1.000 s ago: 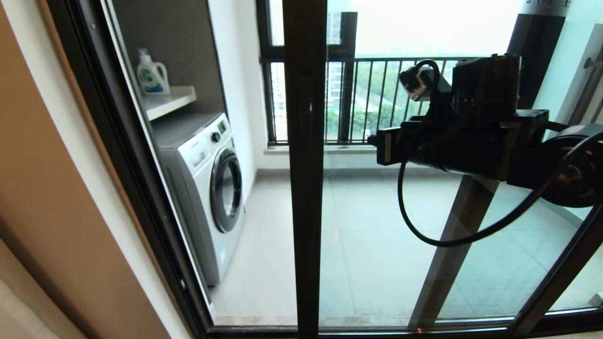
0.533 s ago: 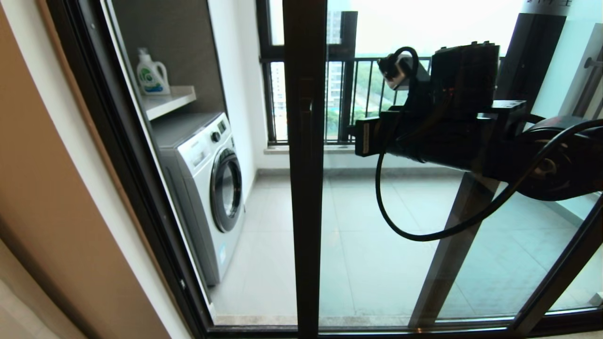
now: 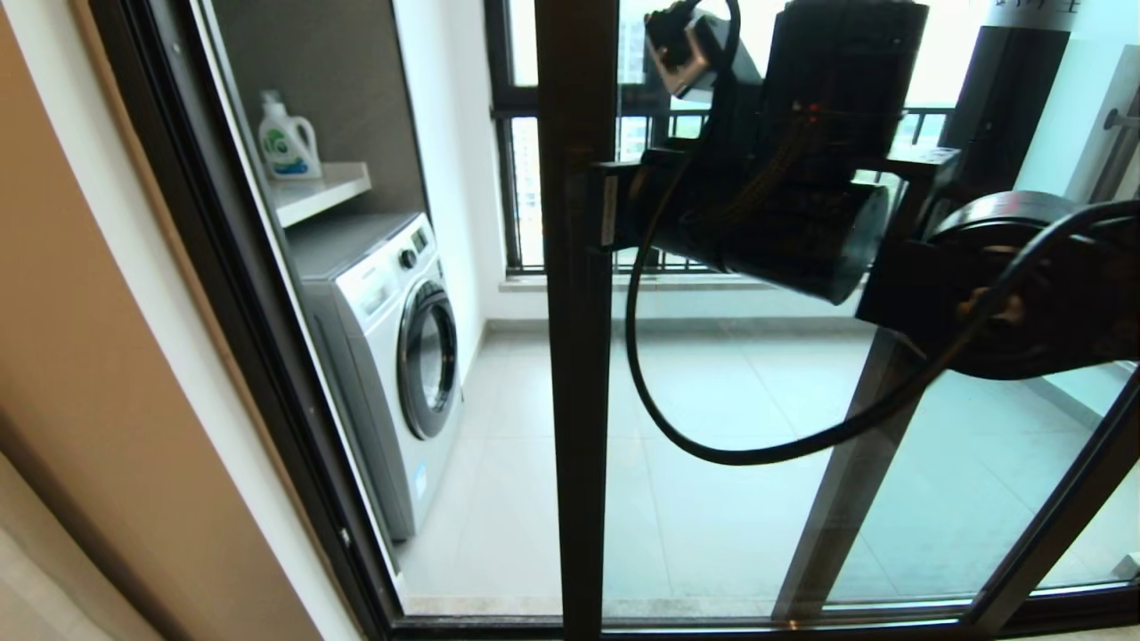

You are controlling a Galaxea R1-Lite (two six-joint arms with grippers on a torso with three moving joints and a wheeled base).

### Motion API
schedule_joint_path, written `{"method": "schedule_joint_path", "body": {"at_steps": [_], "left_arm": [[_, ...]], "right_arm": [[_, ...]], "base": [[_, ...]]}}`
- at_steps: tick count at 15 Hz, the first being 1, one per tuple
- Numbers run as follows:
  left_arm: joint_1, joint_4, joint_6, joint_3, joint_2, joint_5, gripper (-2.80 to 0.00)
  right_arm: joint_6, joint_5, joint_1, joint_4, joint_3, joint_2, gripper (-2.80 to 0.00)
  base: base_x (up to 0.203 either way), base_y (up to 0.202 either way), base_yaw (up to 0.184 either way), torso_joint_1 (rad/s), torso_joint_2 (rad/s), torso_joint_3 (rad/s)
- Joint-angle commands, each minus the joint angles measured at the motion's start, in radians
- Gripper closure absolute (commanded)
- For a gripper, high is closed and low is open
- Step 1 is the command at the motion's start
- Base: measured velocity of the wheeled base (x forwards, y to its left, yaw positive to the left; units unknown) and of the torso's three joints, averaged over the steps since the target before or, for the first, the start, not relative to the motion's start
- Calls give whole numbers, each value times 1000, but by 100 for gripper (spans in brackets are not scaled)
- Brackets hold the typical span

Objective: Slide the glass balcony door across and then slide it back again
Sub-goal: Open the slid door

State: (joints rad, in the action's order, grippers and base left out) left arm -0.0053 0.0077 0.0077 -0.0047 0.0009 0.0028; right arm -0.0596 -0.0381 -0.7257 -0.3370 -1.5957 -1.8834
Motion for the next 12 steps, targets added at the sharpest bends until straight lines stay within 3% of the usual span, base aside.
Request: {"method": "schedule_joint_path", "body": {"at_steps": [1, 4, 12], "left_arm": [[-1, 0, 0, 0, 2, 0, 0], [-1, 0, 0, 0, 2, 2, 0], [-1, 0, 0, 0, 2, 0, 0]], "right_arm": [[-2, -46, 5, -1, -144, -184, 0], [-3, -157, 7, 10, -339, -340, 0], [-3, -178, 35, 26, -359, -385, 0]], "base": [[0, 0, 0, 0, 0, 0], [0, 0, 0, 0, 0, 0], [0, 0, 0, 0, 0, 0]]}}
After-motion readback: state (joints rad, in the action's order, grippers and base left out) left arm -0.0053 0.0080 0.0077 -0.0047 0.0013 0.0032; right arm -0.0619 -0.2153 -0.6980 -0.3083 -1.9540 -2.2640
